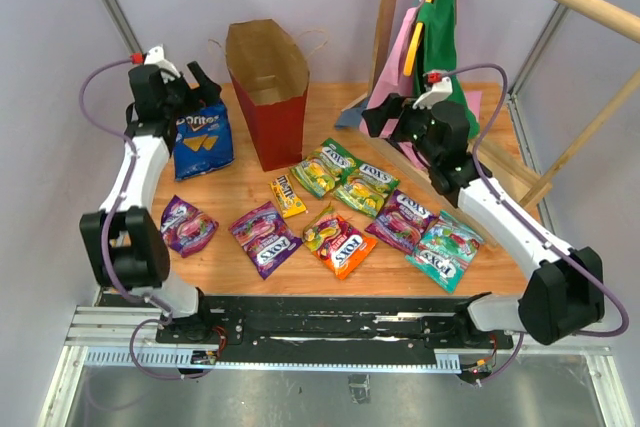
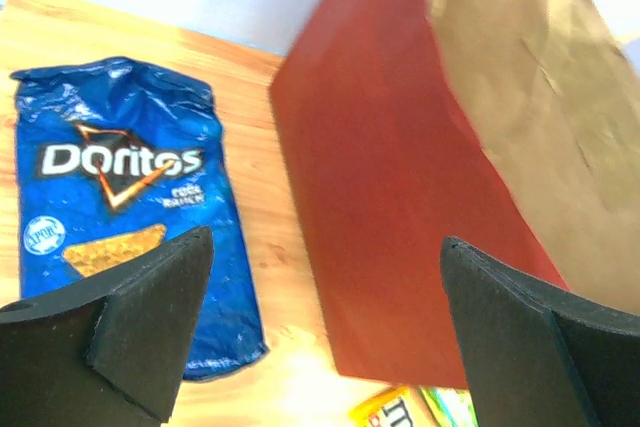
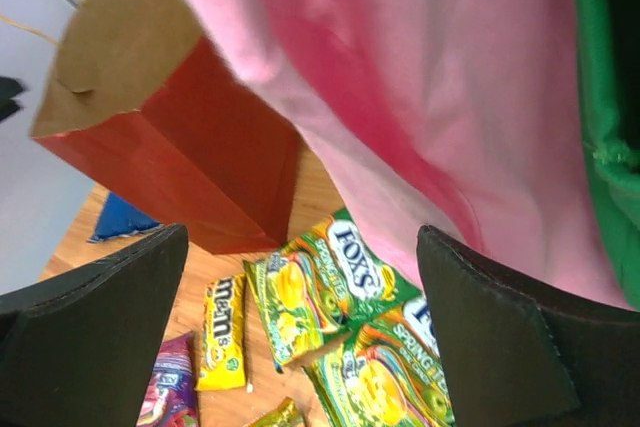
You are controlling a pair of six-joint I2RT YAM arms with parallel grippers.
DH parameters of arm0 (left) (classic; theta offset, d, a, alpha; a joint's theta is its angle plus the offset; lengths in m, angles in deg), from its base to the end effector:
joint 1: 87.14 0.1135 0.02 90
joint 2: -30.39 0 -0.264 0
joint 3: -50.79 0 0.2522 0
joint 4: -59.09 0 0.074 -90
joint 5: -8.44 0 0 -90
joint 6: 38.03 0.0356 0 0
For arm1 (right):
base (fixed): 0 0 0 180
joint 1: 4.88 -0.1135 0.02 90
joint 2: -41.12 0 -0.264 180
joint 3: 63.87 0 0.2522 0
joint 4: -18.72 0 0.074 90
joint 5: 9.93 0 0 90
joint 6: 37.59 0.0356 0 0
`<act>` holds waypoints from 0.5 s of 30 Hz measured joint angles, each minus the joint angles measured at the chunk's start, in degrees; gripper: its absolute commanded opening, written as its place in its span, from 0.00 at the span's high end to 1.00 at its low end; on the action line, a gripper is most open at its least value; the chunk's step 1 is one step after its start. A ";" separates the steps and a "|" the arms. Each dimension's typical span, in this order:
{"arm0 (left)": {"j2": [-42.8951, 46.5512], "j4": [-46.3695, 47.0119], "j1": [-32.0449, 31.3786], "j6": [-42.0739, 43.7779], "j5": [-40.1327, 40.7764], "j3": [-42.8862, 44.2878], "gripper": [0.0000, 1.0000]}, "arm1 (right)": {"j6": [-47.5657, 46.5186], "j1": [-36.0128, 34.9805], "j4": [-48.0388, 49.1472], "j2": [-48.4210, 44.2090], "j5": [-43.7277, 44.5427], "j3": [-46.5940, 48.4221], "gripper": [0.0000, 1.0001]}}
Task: Take the snacks out of the paper bag
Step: Reset both arms
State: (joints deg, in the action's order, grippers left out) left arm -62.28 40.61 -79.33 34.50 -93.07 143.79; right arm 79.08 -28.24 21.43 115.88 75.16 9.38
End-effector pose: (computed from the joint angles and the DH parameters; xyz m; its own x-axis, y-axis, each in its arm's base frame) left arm 0.3853 0.0457 0.3447 -0.3108 -0.3396 -0.8878 -0.0405 0.9379 -0.3446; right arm 0.2854 0.1266 0.3639 -0.1954 0.4027 -0.8942 -0.4319 0.7833 0.4472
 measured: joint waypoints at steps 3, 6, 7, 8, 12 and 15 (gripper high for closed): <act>7.61 4.07 -0.09 -0.76 -3.54 -8.33 0.00 | -0.11 -0.02 -3.54 1.49 2.12 0.52 0.02; 14.32 8.72 -0.07 -1.51 -6.82 -17.49 0.00 | 0.17 -0.85 -6.73 2.80 7.02 0.44 0.02; 16.06 10.34 -0.07 -2.08 -7.65 -20.20 0.00 | 0.24 -1.53 -7.56 3.17 9.64 0.46 0.02; 18.29 12.41 -0.09 -2.84 -8.68 -23.78 0.00 | 0.07 -2.93 -8.94 3.65 13.35 0.68 0.02; 22.82 14.75 -0.68 -3.65 -9.57 -29.46 0.00 | -2.51 -10.56 -14.14 8.17 26.34 5.88 0.02; 25.09 15.37 -0.94 -3.43 -9.14 -29.70 0.00 | -5.55 -14.34 -17.00 11.43 31.87 10.43 0.02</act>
State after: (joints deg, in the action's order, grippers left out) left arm -37.19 55.98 -80.27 31.06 -102.21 114.09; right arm 73.53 -42.57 4.42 127.32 107.03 19.81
